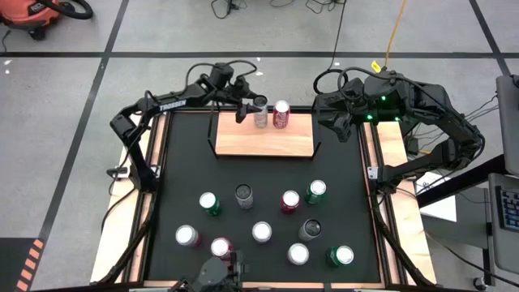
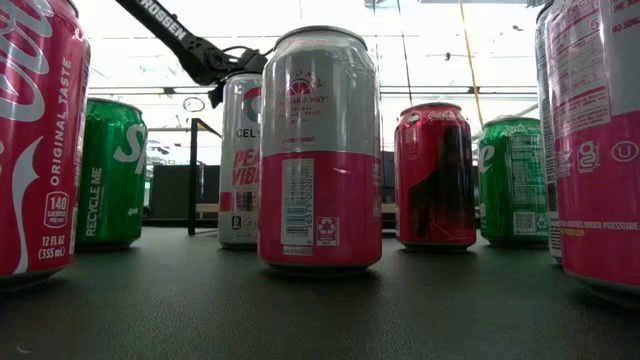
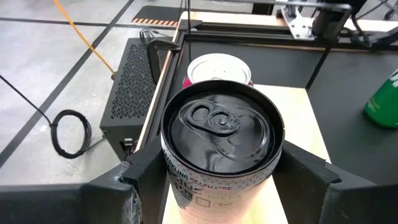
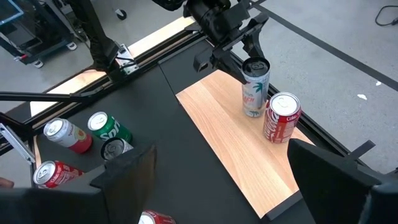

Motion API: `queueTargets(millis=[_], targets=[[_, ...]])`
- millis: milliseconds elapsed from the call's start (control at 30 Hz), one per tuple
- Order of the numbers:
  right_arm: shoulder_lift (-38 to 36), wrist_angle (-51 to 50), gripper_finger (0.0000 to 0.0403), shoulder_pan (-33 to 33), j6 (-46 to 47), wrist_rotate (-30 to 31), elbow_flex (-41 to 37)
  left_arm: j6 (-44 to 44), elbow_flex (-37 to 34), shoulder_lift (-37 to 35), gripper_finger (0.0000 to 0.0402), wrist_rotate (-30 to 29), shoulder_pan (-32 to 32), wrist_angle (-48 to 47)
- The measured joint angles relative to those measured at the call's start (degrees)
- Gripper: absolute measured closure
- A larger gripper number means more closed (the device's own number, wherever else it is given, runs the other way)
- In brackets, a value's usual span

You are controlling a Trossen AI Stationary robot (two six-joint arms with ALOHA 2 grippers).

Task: Place canned beverage on shelf
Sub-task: Put the top right white soda can on the shelf

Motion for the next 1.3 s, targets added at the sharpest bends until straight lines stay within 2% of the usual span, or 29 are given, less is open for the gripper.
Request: queueTargets(millis=[667,1000,1300], targets=[[0.0,0.0,0.0064,0.0,0.0,0.0,0.0,0.37,0.15,-0.24,0.0165,-1.75,0.11,-2.31],[0.0,0.0,0.0064,0.0,-0.02,0.0,0.0,-0.09,0.15,-0.26,0.0093,-3.23,0.09,-2.96],[0.0,0.0,0.0064,0.0,-0.02,0.0,0.0,-0.03,1.64,-0.44,0.0087,-3.33,0.09,-5.64]])
